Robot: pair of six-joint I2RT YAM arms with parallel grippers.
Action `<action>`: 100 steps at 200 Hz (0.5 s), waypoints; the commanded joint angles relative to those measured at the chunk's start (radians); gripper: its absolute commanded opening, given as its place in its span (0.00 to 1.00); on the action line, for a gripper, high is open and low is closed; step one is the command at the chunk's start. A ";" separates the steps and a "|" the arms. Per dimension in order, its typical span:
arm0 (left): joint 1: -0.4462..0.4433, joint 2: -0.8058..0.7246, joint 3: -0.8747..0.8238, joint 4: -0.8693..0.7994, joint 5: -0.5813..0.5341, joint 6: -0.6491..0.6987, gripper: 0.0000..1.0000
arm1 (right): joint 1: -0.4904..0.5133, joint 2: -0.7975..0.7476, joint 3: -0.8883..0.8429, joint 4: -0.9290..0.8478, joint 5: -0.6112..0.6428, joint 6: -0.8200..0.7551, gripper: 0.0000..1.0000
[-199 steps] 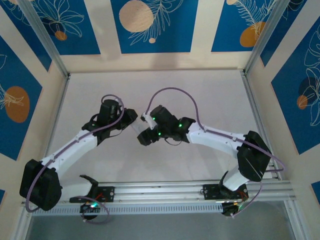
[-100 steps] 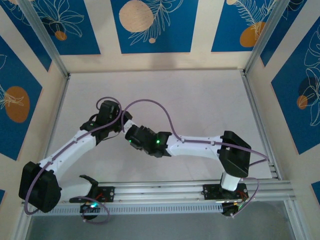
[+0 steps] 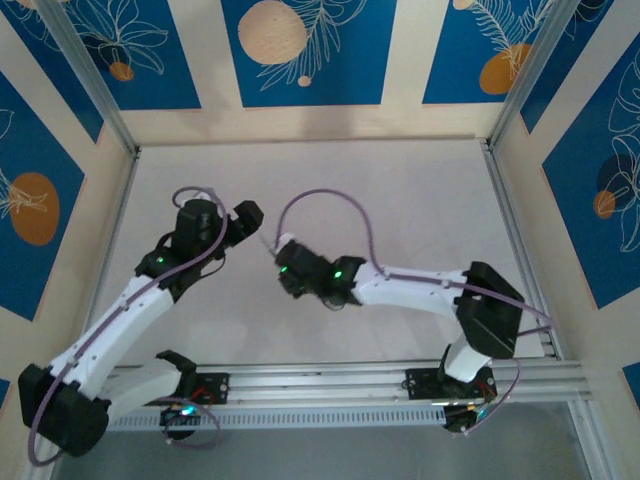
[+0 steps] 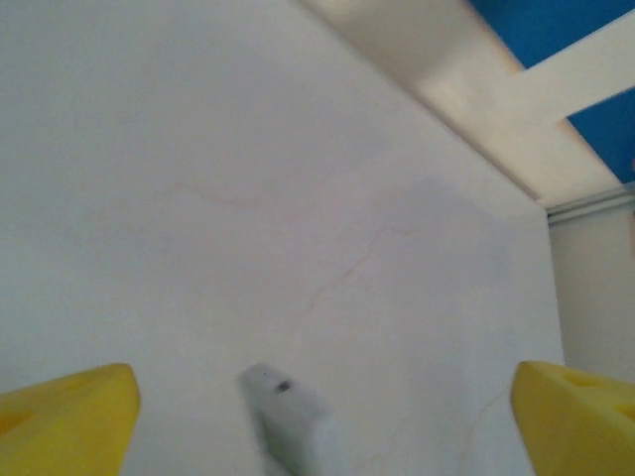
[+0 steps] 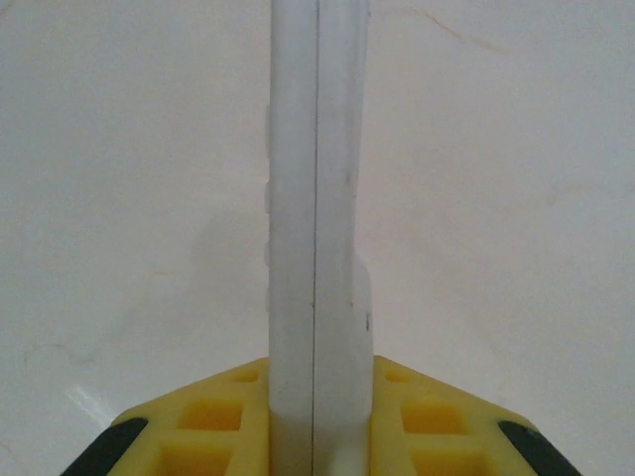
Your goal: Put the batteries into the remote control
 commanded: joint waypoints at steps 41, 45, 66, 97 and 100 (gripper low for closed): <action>-0.003 -0.201 -0.147 0.117 0.265 0.538 1.00 | -0.281 -0.055 -0.242 0.108 -0.378 0.333 0.08; -0.002 -0.212 -0.157 0.113 0.266 0.550 1.00 | -0.281 -0.046 -0.244 0.120 -0.385 0.339 0.09; -0.003 -0.269 -0.207 0.095 0.244 0.592 1.00 | -0.281 -0.002 -0.257 0.158 -0.392 0.395 0.12; -0.002 -0.335 -0.259 0.095 0.164 0.625 1.00 | -0.290 0.016 -0.292 0.176 -0.355 0.442 0.26; -0.003 -0.341 -0.263 0.096 0.151 0.627 1.00 | -0.292 0.014 -0.295 0.174 -0.355 0.444 0.29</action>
